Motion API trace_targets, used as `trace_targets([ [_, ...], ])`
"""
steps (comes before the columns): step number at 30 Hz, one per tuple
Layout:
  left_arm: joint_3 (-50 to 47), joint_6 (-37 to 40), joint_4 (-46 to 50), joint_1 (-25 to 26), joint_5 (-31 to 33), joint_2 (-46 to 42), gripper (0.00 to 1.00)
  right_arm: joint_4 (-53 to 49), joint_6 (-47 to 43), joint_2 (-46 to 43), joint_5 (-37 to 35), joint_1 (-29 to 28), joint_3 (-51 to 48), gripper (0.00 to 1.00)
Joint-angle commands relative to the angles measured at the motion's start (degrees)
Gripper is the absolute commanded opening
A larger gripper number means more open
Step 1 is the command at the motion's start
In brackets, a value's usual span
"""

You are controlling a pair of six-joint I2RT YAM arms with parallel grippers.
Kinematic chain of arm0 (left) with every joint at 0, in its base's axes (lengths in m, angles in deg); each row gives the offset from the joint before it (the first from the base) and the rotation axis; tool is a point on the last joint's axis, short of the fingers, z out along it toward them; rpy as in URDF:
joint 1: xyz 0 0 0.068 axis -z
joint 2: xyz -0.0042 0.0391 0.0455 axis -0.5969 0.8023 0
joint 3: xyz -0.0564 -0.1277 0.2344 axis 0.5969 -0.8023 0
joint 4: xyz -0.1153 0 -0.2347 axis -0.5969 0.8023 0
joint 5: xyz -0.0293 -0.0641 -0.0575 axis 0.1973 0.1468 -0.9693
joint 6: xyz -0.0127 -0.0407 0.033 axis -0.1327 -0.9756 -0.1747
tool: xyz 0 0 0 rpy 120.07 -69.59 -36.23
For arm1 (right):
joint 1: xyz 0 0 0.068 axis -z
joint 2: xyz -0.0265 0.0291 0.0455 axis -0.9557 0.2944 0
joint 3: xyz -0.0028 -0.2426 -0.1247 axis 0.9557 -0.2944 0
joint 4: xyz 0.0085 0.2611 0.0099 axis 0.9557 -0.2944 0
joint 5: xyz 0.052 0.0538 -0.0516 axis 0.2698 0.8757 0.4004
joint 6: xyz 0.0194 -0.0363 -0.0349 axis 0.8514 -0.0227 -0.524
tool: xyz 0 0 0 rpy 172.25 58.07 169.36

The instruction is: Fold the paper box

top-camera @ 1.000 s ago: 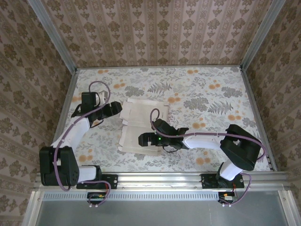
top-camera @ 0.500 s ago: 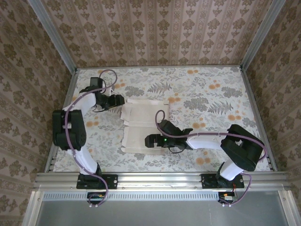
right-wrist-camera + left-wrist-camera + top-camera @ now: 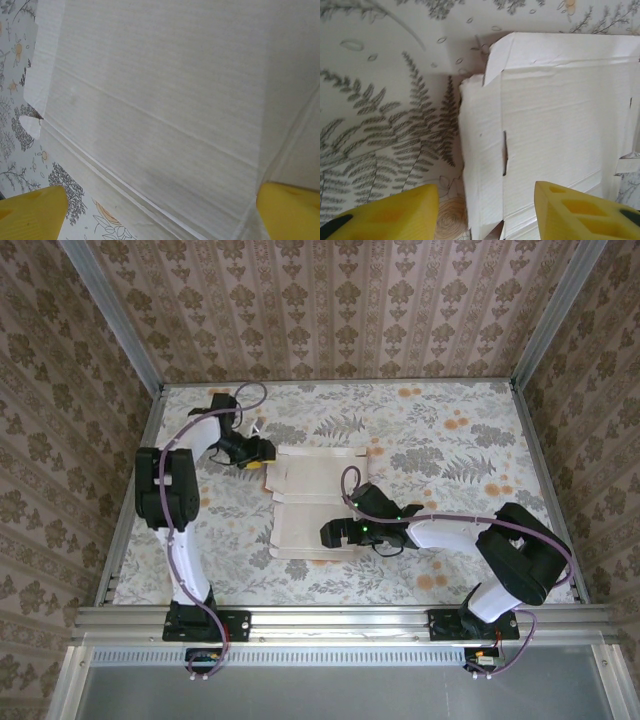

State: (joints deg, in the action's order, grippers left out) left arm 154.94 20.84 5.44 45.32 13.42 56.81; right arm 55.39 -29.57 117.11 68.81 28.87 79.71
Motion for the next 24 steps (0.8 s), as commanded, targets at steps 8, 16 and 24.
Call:
trace_targets([
  [8, 15.1, 5.4, 15.4, 0.9, 3.2, 10.6, 0.44, -4.1, -1.9, 2.2, 0.1, 0.7, -1.8, 1.0],
  [16, 21.2, 7.1, 19.9, 1.3, 2.7, 14.6, 0.31, -3.8, -1.9, 2.1, -0.3, 0.9, -2.4, 1.0],
  [24, 24.0, 9.1, 22.0, 1.3, -0.8, 17.0, 0.2, -3.1, -1.3, 1.4, -0.6, 1.0, -2.9, 1.0],
])
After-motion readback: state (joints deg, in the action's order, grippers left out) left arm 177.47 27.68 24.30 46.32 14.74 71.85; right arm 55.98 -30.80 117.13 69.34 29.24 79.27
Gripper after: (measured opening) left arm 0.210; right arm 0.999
